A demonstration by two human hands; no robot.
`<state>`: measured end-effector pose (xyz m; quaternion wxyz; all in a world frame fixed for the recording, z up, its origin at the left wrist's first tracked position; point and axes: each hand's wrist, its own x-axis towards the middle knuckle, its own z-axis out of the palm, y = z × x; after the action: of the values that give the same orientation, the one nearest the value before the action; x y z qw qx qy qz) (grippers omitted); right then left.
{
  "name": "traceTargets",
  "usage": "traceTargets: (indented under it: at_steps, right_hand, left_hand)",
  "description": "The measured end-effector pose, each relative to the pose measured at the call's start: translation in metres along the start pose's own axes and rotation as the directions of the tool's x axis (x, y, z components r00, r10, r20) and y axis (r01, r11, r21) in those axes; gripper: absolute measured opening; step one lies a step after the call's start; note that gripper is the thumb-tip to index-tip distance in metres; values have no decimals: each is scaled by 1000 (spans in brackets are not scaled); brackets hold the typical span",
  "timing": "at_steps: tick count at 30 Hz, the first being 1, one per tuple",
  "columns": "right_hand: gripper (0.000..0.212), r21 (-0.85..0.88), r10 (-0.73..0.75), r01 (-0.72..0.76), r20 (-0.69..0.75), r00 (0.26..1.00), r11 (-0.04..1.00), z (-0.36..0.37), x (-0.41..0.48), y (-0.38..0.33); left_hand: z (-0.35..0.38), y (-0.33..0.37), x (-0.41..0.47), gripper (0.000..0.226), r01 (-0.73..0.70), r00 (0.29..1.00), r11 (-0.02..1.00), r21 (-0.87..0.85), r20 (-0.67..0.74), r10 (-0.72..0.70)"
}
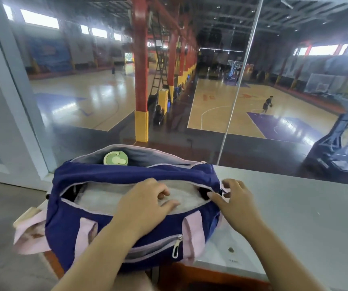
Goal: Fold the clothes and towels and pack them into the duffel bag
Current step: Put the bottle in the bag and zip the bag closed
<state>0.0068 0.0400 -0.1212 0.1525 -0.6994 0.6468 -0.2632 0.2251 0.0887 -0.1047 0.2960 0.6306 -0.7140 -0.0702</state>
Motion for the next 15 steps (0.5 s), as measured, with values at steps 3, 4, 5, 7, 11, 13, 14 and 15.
traceTargets:
  at_steps: [3,4,5,7,11,13,14,15]
  right_hand:
    - [22,28,5,-6,48,999,1000,7,-1,11]
    - [16,29,1,-3,73,997,1000,8,-2,14]
    - [13,16,-11,10,93,996,1000,9,-2,16]
    - [28,-23,-49,52,98,994,998,6,-1,22]
    - [36,104,-61,50,106,993,993,-10,0,30]
    - [30,187,-65,39,133,989,982,-20,-3,31]
    - [29,220,-78,46,141,987,975,-25,-5,32]
    - [28,239,-95,59,142,985,969,-29,-7,32]
  left_hand:
    - [17,22,4,33,-66,996,997,41,60,63]
    - [22,28,6,35,-83,994,996,30,79,81]
    - [27,35,7,36,-101,990,995,16,100,98]
    - [33,44,9,35,-138,983,990,22,124,135]
    - [42,51,17,21,-234,972,967,102,52,230]
    - [48,55,22,18,-311,947,937,159,-31,319]
    - [52,57,24,18,-335,935,924,186,-57,351]
    - [56,60,26,21,-349,927,915,202,-71,369]
